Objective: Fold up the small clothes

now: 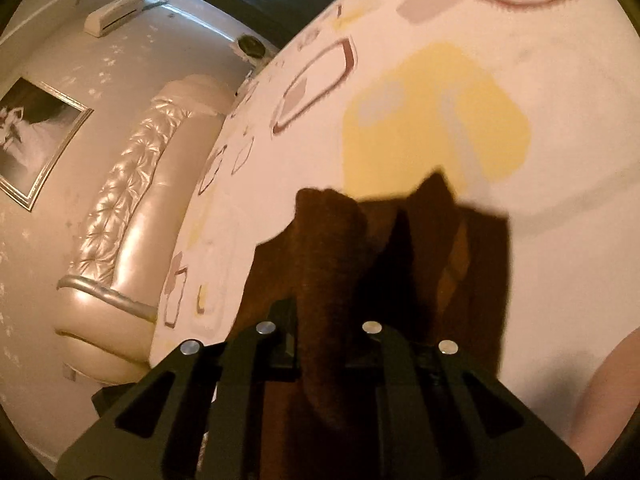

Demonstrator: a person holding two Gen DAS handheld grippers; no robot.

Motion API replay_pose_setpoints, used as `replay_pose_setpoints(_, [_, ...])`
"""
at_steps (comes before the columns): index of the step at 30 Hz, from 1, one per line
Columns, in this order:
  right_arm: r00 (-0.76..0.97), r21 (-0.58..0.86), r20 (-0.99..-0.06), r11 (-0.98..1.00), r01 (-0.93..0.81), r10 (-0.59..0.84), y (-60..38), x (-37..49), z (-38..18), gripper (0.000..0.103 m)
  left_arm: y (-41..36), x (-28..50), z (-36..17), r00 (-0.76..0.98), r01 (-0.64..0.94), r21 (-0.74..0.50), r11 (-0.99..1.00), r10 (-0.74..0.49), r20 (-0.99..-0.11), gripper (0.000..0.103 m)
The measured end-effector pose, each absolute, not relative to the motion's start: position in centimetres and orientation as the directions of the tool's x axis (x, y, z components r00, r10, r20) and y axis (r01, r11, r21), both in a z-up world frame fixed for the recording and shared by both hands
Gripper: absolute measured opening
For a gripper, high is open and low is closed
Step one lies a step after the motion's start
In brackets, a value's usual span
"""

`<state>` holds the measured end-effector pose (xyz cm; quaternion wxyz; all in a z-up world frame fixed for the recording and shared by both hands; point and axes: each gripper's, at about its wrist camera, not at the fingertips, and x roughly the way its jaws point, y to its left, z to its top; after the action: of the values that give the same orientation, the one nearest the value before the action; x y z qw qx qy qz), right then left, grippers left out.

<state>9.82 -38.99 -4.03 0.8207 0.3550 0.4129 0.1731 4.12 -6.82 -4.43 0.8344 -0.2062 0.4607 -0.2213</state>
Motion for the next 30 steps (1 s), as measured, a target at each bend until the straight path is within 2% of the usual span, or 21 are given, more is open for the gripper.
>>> replay_pose_setpoints(7, [0.578,0.727,-0.597,0.680,0.097,0.556,-41.5,10.8,-7.4,0.010,-7.6,4.5,-5.6,0.447,0.187,-0.546,0.817,-0.565,-0.693,0.074])
replay_pose_setpoints(11, [0.583,0.776,-0.564,0.617,0.131,0.585,-42.0,10.6,-9.5,0.011,-7.0,4.5,-5.9,0.447,0.185,-0.544,0.819,-0.563,-0.695,0.076])
replay_pose_setpoints(14, [0.586,0.807,-0.537,0.572,0.146,0.607,-42.4,10.0,-9.1,0.020,-6.4,4.2,-5.4,0.454,0.196,-0.536,0.821,-0.560,-0.693,0.076])
replay_pose_setpoints(16, [0.610,0.839,-0.490,0.528,0.135,0.623,-43.1,8.4,-8.0,0.039,-6.1,3.7,-4.8,0.469,0.229,-0.507,0.831,-0.551,-0.690,0.076])
replay_pose_setpoints(18, [0.628,0.856,-0.457,0.503,0.118,0.630,-43.7,6.8,-7.1,0.046,-5.9,2.8,-4.1,0.486,0.282,-0.466,0.839,-0.544,-0.684,0.076])
replay_pose_setpoints(22, [0.625,0.889,-0.411,0.444,0.113,0.664,-44.5,1.4,-6.6,0.046,-5.7,1.1,-3.4,0.491,0.375,-0.415,0.829,-0.557,-0.669,0.076])
replay_pose_setpoints(30, [0.550,0.899,-0.425,0.404,0.167,0.719,-43.2,-6.0,-8.4,0.046,-7.1,-1.3,-3.9,0.496,0.453,-0.305,0.838,-0.521,-0.695,0.076])
